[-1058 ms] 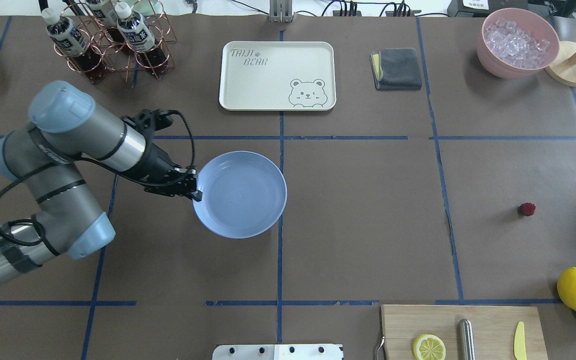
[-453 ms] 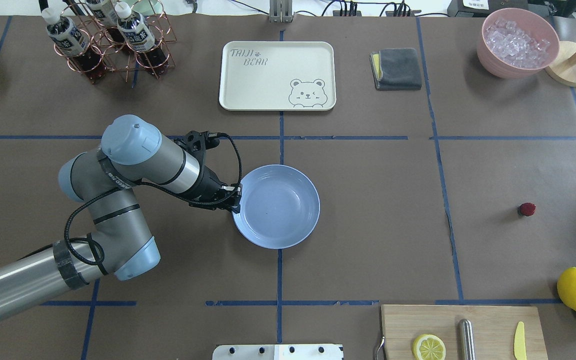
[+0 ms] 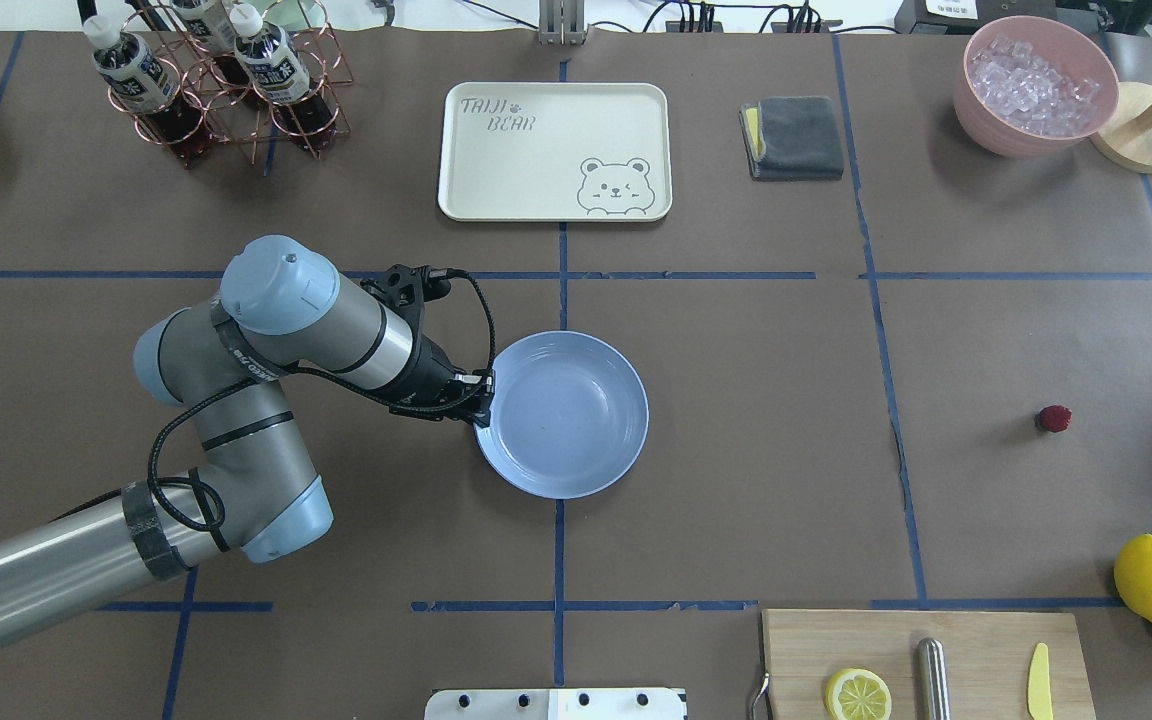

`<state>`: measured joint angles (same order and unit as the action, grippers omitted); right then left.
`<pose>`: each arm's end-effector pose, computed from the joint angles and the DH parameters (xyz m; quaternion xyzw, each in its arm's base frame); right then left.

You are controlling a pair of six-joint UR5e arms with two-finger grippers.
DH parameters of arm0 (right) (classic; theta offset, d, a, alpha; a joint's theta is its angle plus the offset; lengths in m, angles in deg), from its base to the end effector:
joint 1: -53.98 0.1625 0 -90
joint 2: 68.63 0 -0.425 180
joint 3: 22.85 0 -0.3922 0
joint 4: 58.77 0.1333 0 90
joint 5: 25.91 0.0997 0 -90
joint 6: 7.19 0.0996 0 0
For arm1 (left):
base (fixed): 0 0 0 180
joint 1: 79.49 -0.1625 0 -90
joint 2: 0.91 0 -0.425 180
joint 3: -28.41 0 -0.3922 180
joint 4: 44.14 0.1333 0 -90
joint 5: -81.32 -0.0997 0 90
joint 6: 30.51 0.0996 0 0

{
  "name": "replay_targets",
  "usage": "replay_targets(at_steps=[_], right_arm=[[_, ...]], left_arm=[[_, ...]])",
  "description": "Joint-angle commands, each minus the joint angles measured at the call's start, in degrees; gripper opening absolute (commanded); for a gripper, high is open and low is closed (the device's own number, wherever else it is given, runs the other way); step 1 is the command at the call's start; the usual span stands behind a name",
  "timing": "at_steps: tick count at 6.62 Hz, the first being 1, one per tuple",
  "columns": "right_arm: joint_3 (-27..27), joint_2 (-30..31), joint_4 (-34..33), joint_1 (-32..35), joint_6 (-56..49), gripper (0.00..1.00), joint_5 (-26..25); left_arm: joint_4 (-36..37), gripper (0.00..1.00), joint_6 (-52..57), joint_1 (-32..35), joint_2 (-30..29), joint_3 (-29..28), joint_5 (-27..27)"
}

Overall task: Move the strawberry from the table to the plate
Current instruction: 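Slide the light blue plate with the left gripper toward the table center, then open the left gripper off the plate rim while the right arm reaches toward the strawberry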

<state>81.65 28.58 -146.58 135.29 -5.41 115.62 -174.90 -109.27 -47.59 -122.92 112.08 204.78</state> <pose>-0.0124 -0.4475 0.5791 0.0346 -0.4382 -0.0899 0.8937 0.5484 -0.4337 0.2947 -0.0311 0.5765 0.0115 0.8165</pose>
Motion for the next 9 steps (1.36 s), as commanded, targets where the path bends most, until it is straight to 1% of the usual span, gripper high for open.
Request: replay_targets(at_steps=[1, 2, 4, 5, 6, 7, 8, 9], right_arm=[[0.0, 0.0, 0.0, -0.3, 0.0, 1.0, 0.0], [0.0, 0.0, 0.0, -0.4, 0.0, 1.0, 0.0], [0.1, 0.0, 0.1, -0.8, 0.1, 1.0, 0.0], [0.1, 0.1, 1.3, -1.6, 1.4, 1.0, 0.1], [0.1, 0.0, 4.8, -5.0, 8.6, 1.0, 0.0], [0.0, 0.8, 14.2, -8.8, 20.3, 1.0, -0.7], [-0.1, 4.5, 25.6, -14.5, 30.1, 1.0, -5.4], [-0.1, 7.6, 34.9, -20.9, 38.0, 1.0, -11.8]], left_arm=[[-1.8, 0.0, 0.0, -0.2, -0.2, -1.1, -0.5], [-1.8, 0.0, 0.0, -0.2, -0.2, -1.0, -0.6], [-2.0, 0.55, 0.1, -0.2, -0.2, -1.0, -0.6], [-1.7, 0.73, 0.2, -0.1, -0.2, -0.7, -0.6], [-1.6, 0.77, -0.2, 0.7, 0.1, 0.8, -0.6], [-1.6, 0.82, -0.2, 2.1, 0.5, 2.0, -0.5], [-1.3, 0.83, -0.3, 3.3, 1.9, 3.9, -0.4], [-1.3, 0.83, -0.3, 4.2, 2.6, 5.0, -0.3]])
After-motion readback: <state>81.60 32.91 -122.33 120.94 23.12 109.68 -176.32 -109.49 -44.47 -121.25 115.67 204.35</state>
